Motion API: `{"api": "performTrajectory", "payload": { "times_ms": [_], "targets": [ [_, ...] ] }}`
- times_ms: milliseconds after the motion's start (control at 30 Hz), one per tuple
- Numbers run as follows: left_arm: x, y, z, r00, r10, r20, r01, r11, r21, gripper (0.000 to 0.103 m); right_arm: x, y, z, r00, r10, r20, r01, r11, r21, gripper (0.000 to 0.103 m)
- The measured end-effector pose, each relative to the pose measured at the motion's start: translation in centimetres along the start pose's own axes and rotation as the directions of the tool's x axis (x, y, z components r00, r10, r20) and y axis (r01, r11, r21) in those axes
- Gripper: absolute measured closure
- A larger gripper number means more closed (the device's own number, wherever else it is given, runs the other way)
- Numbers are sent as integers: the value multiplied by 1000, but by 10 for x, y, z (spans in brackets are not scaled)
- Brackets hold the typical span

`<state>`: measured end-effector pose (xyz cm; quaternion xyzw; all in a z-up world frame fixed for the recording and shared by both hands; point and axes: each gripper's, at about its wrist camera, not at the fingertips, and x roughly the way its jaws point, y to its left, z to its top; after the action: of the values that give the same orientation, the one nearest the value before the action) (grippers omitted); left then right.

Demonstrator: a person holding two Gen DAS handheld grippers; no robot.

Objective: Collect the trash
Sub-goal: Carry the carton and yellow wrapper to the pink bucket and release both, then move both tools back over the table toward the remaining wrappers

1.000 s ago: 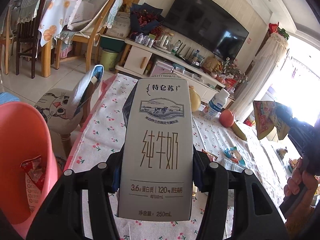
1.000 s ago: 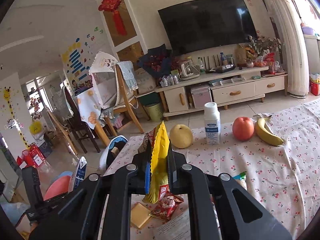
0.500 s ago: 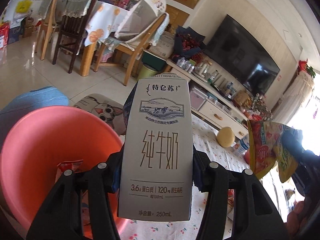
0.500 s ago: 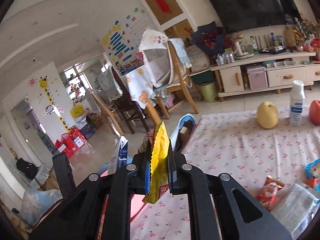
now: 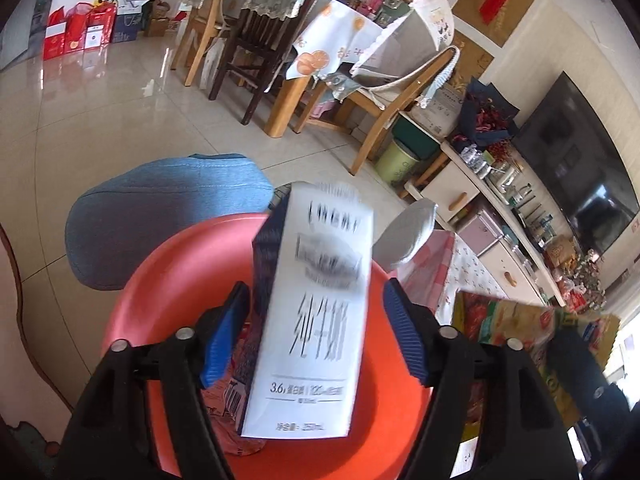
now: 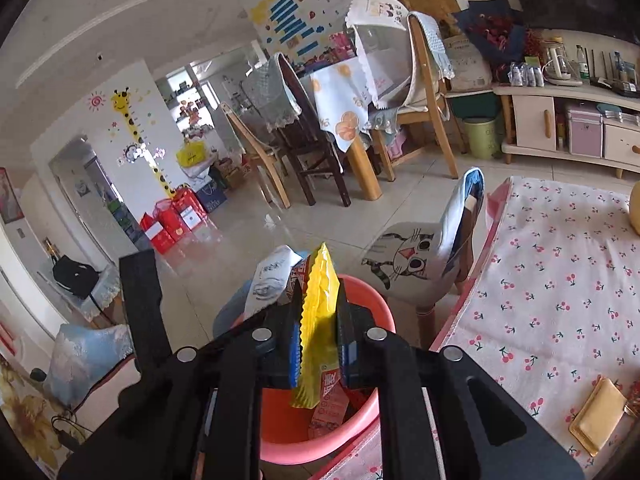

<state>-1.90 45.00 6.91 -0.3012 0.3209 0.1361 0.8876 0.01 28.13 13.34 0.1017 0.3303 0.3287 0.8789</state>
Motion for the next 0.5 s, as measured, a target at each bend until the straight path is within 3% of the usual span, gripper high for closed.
{"api": "performTrajectory", "payload": {
  "times_ms": [100, 167, 233, 367, 500],
  "targets": [
    [-5, 6, 1, 999, 11, 33, -10, 1000, -14, 21, 4, -11, -9, 1000, 15, -26, -14, 999, 52, 73],
    [-9, 2, 0, 998, 14, 53, -15, 1000, 5, 18, -2, -16, -13, 1000, -10, -11, 11, 998, 61, 49],
    [-11, -4, -1, 997, 4, 74, -6, 1000, 27, 17, -11, -19, -16, 999, -34, 8, 33, 998, 54, 40],
    [-16, -24, -6, 992, -26, 127, 13, 995, 103, 16, -29, -24, -21, 993, -109, 33, 109, 994, 15, 26],
    [-22, -45, -13, 975, -85, 207, 48, 982, 180, 12, -45, -28, -28, 984, -168, 54, 169, 985, -15, 20]
  ]
}}
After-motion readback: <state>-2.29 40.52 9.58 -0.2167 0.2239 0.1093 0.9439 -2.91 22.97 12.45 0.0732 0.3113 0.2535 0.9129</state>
